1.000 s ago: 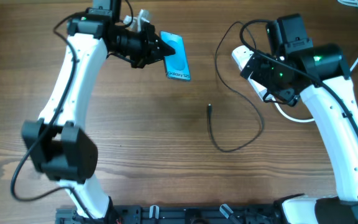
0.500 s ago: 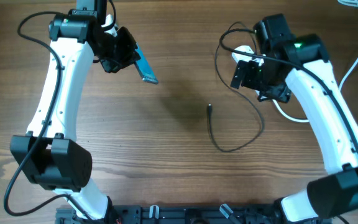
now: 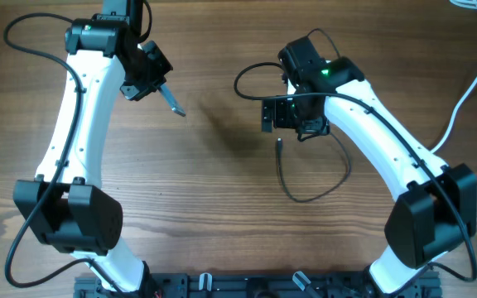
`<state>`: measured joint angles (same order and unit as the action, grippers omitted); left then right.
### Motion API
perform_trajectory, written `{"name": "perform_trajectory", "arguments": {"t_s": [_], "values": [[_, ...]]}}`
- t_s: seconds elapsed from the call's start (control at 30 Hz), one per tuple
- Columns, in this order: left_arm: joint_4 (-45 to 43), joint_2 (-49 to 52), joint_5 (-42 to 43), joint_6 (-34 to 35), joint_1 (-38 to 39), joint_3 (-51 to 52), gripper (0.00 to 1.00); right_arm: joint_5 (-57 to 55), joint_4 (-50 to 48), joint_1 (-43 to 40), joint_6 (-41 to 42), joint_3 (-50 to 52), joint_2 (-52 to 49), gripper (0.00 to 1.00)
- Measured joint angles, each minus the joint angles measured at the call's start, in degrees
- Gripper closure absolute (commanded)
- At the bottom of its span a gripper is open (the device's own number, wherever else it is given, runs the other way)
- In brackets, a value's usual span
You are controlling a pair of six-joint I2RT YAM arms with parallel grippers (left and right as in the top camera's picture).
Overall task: Plug charger to phone and switch on socket
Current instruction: 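Lower the right gripper onto the black cable's USB-C plug and grasp it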
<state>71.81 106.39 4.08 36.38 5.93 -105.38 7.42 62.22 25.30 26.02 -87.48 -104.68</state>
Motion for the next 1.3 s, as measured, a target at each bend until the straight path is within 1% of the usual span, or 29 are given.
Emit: {"name": "perform_trajectory", "arguments": {"t_s": [0.1, 0.17, 0.27, 0.33, 0.37, 0.5, 0.63, 0.67, 0.73, 0.83, 0.87, 0.9, 0.93, 0.97, 1.3], "values": [[-0.1, 0.0, -0.2, 0.0, 0.0, 0.0, 0.96, -1.1, -4.5, 0.0, 0.5, 3.3, -2.2, 0.36], [-0.1, 0.0, -0.2, 0.0, 0.0, 0.0, 0.96, -1.2, -5.4, 0.0, 0.5, 5.0, -4.4, 0.39], [-0.2, 0.0, -0.2, 0.4, 0.0, 0.0, 0.96, -1.5, -6.8, 0.2, 1.4, 6.8, -6.7, 0.40], [-0.2, 0.0, -0.2, 0.7, 0.0, 0.0, 0.96, -1.7, -9.0, 1.1, 1.8, 6.9, -8.9, 0.47], [-0.2, 0.0, -0.2, 0.8, 0.0, 0.0, 0.96, -1.9, -9.6, 1.6, 2.0, 6.9, -9.7, 0.49], [-0.2, 0.0, -0.2, 0.8, 0.0, 0.0, 0.96, -2.8, -9.6, 2.8, 4.4, 6.8, -13.8, 0.49], [-0.2, 0.0, -0.2, 0.9, 0.0, 0.0, 0.96, -2.7, -8.1, 2.8, 5.2, 6.8, -13.9, 0.50], [-0.2, 0.0, -0.2, 0.8, 0.0, 0.0, 0.96, -2.5, -7.0, 2.8, 5.3, 6.9, -14.0, 0.52], [-0.2, 0.0, -0.2, 0.8, 0.0, 0.0, 0.96, -2.3, -6.5, 2.8, 5.4, 6.9, -14.0, 0.60], [-0.2, 0.0, -0.2, 0.8, 0.0, 0.0, 0.96, -2.1, -6.8, 2.8, 5.7, 6.9, -14.0, 0.62], [-0.2, 0.0, -0.2, 0.8, 0.0, 0.0, 0.96, -2.1, -7.0, 2.8, 5.7, 6.9, -14.0, 0.64], [-0.2, 0.0, -0.2, 0.8, 0.0, 0.0, 0.96, -2.1, -7.0, 2.8, 5.6, 6.9, -14.0, 0.70], [-0.2, 0.0, -0.2, 0.9, 0.0, 0.0, 0.96, -1.9, -7.0, 2.8, 5.7, 6.9, -14.0, 0.73], [-0.2, 0.0, -0.2, 0.9, 0.0, 0.0, 0.96, -1.8, -7.1, 2.8, 5.6, 6.9, -14.0, 0.75], [-0.2, 0.0, -0.2, 1.0, 0.0, 0.0, 0.96, -1.6, -8.5, 4.5, 5.9, 6.9, -14.1, 0.76]]}}
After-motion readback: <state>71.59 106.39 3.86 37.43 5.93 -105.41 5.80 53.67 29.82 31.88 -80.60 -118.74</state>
